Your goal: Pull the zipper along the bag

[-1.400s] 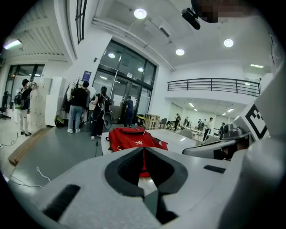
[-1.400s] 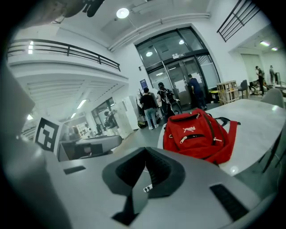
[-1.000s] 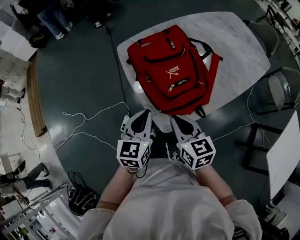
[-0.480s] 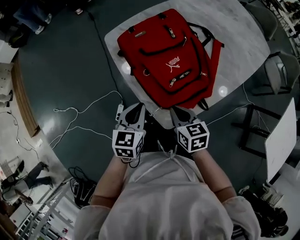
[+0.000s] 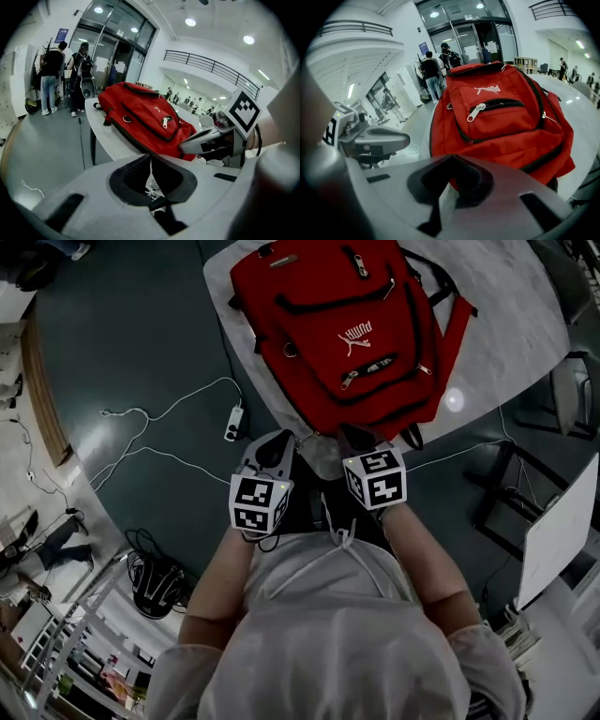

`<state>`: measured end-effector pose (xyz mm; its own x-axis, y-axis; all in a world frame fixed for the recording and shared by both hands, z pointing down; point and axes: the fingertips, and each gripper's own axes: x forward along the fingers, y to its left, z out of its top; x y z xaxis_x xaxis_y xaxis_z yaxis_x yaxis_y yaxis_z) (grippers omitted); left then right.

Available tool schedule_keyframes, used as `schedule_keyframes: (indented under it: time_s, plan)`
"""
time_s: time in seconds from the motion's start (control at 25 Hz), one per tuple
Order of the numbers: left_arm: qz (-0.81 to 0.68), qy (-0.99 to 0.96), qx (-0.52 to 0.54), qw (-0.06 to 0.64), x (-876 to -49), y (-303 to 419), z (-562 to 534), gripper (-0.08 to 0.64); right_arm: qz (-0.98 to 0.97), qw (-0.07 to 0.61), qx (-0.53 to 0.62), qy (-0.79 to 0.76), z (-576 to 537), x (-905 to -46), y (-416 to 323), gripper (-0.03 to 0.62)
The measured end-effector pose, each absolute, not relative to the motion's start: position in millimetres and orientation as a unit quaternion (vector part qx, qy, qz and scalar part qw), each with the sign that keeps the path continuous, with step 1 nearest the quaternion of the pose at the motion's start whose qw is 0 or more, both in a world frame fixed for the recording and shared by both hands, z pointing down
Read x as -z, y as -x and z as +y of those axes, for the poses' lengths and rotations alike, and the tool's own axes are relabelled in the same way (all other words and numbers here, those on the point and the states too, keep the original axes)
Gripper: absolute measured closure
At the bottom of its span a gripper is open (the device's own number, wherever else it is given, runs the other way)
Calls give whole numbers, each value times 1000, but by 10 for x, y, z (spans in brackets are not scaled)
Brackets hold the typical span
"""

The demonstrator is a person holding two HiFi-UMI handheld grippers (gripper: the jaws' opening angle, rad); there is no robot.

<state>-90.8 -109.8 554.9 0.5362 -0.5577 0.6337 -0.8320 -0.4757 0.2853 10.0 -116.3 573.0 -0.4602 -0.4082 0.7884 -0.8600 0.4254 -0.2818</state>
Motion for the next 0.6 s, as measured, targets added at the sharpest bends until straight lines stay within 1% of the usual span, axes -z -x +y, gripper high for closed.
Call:
schedule_keyframes:
  time_s: [0.12, 0.16, 0.2, 0.24, 0.48, 0.6]
  plan:
    - [-402, -829, -243, 304, -5680, 766, -992, 531, -777, 354, -349, -386, -1124, -5874, -118, 566]
    - [-399, -828, -244, 309, -5713, 729, -966, 482, -776, 360, -350, -381, -1107, -5910, -126, 565]
    - [-397, -827, -247, 313, -5742, 700, -945, 410, -777, 362, -351, -378, -1098, -5929, -131, 566]
    - [-395, -825, -253, 314, -5769, 680, -930, 394, -777, 361, -352, -377, -1099, -5939, -130, 566]
    - [-378, -822, -303, 301, -5906, 600, -870, 387, -779, 370, -358, -360, -1121, -6020, -116, 566]
    - [-375, -819, -320, 295, -5935, 564, -882, 387, -790, 376, -338, -348, -1134, -6045, -89, 566]
